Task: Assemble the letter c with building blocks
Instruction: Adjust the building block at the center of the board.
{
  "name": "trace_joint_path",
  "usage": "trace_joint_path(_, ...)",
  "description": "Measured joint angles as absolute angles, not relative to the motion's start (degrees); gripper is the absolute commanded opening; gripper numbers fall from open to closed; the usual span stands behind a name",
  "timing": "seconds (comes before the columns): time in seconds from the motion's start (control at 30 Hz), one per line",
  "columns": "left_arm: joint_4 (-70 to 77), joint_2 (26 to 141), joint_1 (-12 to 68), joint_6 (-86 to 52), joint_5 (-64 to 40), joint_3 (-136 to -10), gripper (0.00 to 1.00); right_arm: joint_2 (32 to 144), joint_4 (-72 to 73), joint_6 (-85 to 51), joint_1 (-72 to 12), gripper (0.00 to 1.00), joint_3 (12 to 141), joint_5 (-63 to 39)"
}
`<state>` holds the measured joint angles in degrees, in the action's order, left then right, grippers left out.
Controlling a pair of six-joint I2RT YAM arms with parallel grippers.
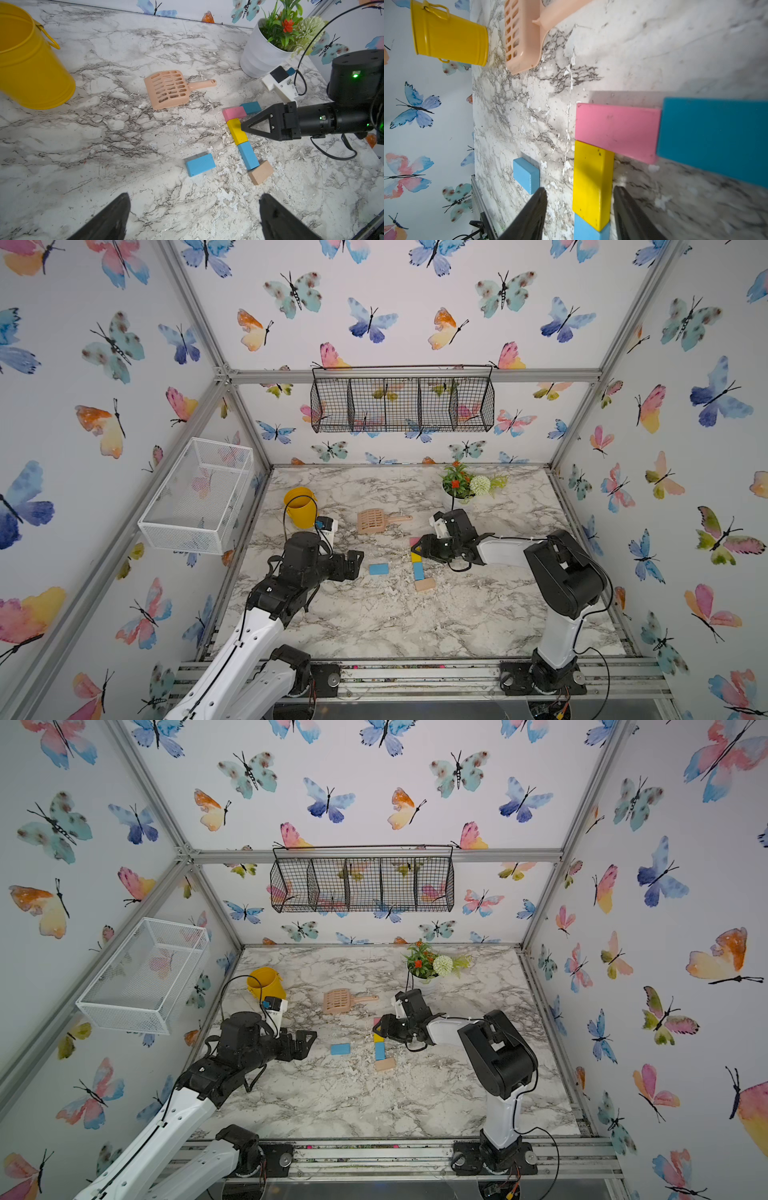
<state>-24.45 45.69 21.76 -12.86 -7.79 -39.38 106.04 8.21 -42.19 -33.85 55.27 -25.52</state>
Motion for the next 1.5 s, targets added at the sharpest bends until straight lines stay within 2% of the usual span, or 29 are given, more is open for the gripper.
trace_joint_path(0.27, -24.43, 45.1, 21.76, -12.86, -7.77, -39.38, 0.98, 98.5, 4.8, -41.69, -33.85, 0.55, 53.82, -22.55)
trace_joint_path(0.67, -24.43, 44.93, 21.76, -12.88, -7.75, -39.38, 0.98, 94.24, 0.82, -39.22, -34.63, 0.52, 46.13, -23.24)
trace_joint_path(1.0, -24.43, 44.71, 22.2, -12.91, -7.53, -39.38, 0.98, 92.9, 0.45, -37.54, -34.7, 0.59, 44.62, -24.05)
trace_joint_path(1.2, -24.43, 44.36, 22.96, -12.91, -7.16, -39.35, 0.98, 94.56, 1.3, -36.84, -34.7, 0.69, 44.91, -26.09)
trace_joint_path(1.5, -24.43, 43.88, 23.86, -12.95, -6.2, -39.31, 0.98, 96.12, 4.49, -36.84, -34.7, 0.71, 44.71, -28.93)
